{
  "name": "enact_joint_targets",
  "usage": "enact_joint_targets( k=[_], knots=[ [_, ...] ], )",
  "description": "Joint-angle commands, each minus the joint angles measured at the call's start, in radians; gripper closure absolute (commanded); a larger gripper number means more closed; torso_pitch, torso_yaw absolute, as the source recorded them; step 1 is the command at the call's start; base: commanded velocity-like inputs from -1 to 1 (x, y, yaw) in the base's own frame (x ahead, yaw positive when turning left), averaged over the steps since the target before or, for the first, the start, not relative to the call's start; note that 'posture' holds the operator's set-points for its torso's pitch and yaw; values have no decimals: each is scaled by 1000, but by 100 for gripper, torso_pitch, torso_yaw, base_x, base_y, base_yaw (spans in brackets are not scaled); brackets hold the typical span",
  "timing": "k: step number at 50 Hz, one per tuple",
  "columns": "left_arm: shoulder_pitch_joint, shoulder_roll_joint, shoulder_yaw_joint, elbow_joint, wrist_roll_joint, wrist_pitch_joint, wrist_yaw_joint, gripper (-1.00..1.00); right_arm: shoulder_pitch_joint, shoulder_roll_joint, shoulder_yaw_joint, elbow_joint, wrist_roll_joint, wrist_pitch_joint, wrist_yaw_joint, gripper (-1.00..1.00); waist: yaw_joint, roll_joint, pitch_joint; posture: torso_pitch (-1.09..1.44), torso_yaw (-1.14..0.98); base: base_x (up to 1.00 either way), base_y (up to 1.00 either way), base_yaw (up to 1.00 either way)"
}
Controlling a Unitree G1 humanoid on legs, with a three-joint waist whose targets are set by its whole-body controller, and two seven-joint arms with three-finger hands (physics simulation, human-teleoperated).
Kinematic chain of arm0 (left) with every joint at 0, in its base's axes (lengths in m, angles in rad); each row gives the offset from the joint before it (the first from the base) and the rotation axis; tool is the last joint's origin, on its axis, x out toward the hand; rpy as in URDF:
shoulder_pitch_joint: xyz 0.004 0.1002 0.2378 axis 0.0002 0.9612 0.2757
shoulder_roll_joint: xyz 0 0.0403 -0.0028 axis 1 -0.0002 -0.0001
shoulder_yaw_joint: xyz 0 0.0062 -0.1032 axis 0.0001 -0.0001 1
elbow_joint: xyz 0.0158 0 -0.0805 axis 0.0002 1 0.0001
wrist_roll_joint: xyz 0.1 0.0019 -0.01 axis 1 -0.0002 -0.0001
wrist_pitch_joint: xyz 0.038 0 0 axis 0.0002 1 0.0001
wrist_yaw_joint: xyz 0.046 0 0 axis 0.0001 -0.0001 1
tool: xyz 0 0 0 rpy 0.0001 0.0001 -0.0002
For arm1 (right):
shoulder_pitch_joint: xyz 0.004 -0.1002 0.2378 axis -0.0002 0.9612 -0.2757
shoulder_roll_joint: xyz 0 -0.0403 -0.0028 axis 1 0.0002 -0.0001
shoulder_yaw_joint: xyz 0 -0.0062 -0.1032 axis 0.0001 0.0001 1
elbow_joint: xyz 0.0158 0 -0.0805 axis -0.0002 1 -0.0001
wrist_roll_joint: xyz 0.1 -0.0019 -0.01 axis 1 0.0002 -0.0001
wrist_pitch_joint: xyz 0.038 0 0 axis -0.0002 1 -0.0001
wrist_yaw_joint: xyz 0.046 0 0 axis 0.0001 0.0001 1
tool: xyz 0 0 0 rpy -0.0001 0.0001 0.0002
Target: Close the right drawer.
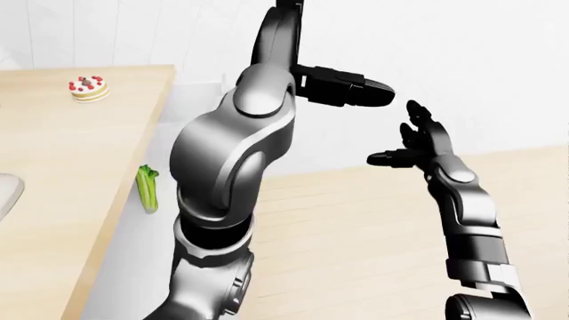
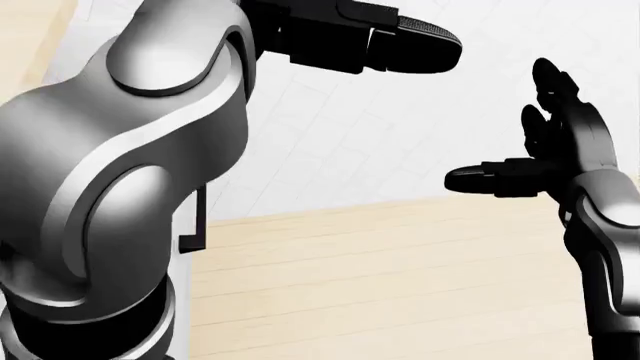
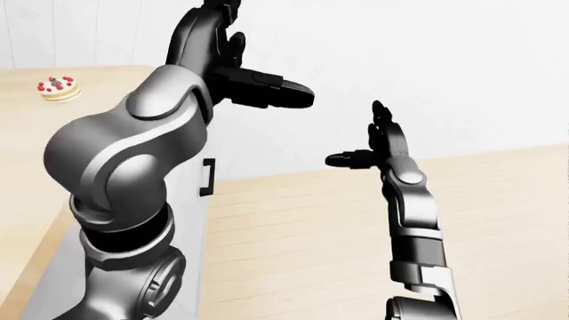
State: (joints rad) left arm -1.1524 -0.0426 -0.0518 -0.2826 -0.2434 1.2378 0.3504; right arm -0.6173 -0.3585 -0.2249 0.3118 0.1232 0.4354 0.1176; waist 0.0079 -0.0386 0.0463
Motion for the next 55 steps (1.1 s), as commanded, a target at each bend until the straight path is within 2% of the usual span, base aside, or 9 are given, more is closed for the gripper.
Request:
enact_joint_targets(
  k=[1, 9, 15, 18, 23, 32, 39, 46, 55],
  knots=[
    [-17, -12, 4, -1, 48, -59, -22, -100, -32, -25, -18, -50, 10, -16, -2, -100, 1, -8, -28, 0, 0, 0, 0, 0],
    [23, -68, -1, 62, 122, -129, -65, -100, -1, -77, -65, -133, 47, 40, -5, -100, 5, -22, -26, 0, 0, 0, 0, 0],
    [82, -152, -31, 131, 157, -219, -56, -100, 11, -82, -68, -142, 55, 38, -9, -100, 8, -33, -27, 0, 0, 0, 0, 0],
    [102, -174, -49, 178, 176, -274, -57, -100, 13, -85, -69, -145, 55, 41, -11, -100, 9, -38, -29, 0, 0, 0, 0, 0],
    [128, -209, -47, 293, 194, -380, -61, -100, 14, -91, -73, -162, 59, 57, -13, -100, 12, -43, -31, 0, 0, 0, 0, 0],
    [162, -224, -23, 484, 154, -578, -20, -100, 15, -84, -66, -172, 53, 63, -11, -100, 12, -47, -38, 0, 0, 0, 0, 0],
    [173, -228, 3, 630, 73, -740, 41, -100, 12, -77, -61, -182, 47, 70, -10, -100, 12, -46, -44, 0, 0, 0, 0, 0],
    [180, -243, 9, 716, -3, -833, 109, -100, 10, -72, -58, -185, 43, 71, -8, -100, 11, -45, -49, 0, 0, 0, 0, 0],
    [173, -264, 1, 797, -33, -886, 195, -100, 14, -72, -62, -193, 44, 73, -6, -100, 10, -43, -52, 0, 0, 0, 0, 0]
  ],
)
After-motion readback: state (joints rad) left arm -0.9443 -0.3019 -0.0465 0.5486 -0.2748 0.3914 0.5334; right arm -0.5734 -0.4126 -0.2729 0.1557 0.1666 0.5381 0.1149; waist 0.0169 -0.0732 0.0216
